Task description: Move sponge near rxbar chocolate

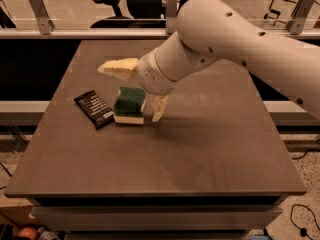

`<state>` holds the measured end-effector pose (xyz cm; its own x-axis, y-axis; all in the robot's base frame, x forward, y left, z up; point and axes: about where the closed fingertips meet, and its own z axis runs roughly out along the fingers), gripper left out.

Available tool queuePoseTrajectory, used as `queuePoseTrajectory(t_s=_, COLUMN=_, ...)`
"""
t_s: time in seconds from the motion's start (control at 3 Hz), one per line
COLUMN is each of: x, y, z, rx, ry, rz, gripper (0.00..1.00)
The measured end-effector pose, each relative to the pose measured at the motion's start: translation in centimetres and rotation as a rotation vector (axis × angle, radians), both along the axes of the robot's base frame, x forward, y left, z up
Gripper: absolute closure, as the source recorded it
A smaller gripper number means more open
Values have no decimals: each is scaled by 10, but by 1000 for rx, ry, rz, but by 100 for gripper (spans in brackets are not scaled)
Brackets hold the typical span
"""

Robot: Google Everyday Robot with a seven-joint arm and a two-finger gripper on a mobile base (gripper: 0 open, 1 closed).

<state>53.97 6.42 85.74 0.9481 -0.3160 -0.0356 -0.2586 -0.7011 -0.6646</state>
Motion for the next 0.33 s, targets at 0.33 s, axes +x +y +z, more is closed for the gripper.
queuePoseTrajectory(t_s=0.33, x=0, y=0, z=0, rx=0, ry=0, rz=0, gripper=0)
